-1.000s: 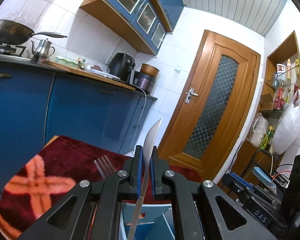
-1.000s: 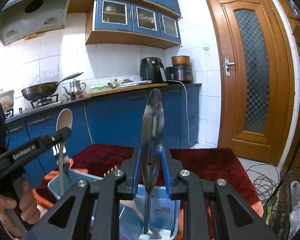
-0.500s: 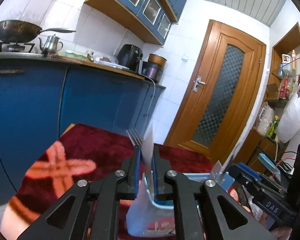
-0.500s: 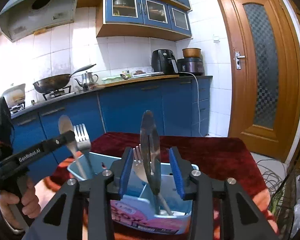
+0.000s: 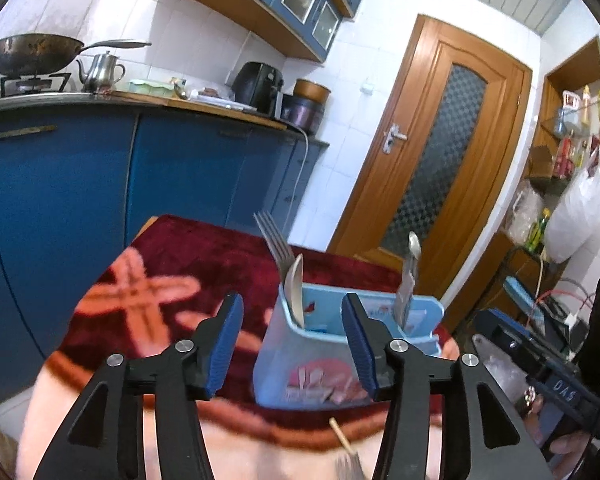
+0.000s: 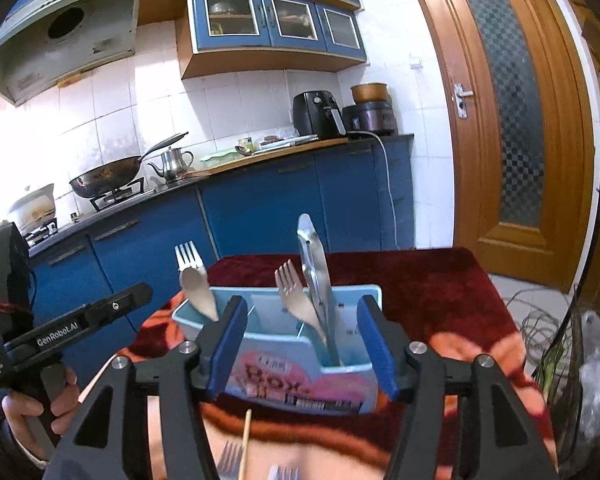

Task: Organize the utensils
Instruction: 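Move both open tools back over the remaining utensils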

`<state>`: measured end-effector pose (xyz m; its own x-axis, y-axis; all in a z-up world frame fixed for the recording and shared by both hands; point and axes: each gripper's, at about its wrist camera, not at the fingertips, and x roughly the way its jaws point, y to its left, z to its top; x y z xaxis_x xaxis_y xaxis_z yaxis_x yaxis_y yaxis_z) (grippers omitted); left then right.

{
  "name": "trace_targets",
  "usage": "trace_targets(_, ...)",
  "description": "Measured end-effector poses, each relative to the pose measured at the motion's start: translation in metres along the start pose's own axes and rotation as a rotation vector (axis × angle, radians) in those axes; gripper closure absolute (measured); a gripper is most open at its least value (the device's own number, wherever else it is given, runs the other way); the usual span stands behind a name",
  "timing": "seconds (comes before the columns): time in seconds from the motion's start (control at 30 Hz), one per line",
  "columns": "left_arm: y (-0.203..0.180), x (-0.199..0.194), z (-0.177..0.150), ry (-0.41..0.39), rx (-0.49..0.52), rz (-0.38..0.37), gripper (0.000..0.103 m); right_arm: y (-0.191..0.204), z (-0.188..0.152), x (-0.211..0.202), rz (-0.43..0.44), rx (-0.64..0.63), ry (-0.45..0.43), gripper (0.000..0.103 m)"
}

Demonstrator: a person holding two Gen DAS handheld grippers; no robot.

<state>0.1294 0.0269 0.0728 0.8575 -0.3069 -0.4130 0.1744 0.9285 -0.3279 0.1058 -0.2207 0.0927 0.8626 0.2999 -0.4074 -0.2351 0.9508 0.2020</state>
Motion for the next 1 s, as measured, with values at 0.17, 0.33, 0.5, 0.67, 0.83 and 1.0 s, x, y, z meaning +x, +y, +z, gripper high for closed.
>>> trace_targets(0.17, -0.006, -0.012, -0.011, 0.066, 0.029, 0.036, 0.039, 0.003, -0.011, -0.014, -0.028, 0.006, 0.076, 0.034)
trace_targets(0.33, -0.009, -0.019, -0.028, 0.138, 0.046, 0.061, 0.039, 0.001, -0.031, -0.018, -0.006, 0.054, 0.186, 0.033)
trace_targets(0.5, -0.010, -0.022, -0.048, 0.220, 0.045, 0.074, 0.039, -0.001, -0.049, -0.025, 0.003, 0.078, 0.241, 0.032)
trace_targets(0.67, -0.009, -0.021, -0.066, 0.291, 0.043, 0.094, 0.039, -0.006, -0.063, -0.030, 0.010, 0.104, 0.275, 0.031)
trace_targets(0.83, -0.009, -0.018, -0.081, 0.348, 0.033, 0.106, 0.039, -0.013, -0.078, -0.032, 0.004, 0.126, 0.309, 0.030)
trace_targets(1.0, -0.010, -0.012, -0.093, 0.395, 0.035, 0.119, 0.039, -0.017, -0.092, -0.030, -0.015, 0.124, 0.355, 0.030)
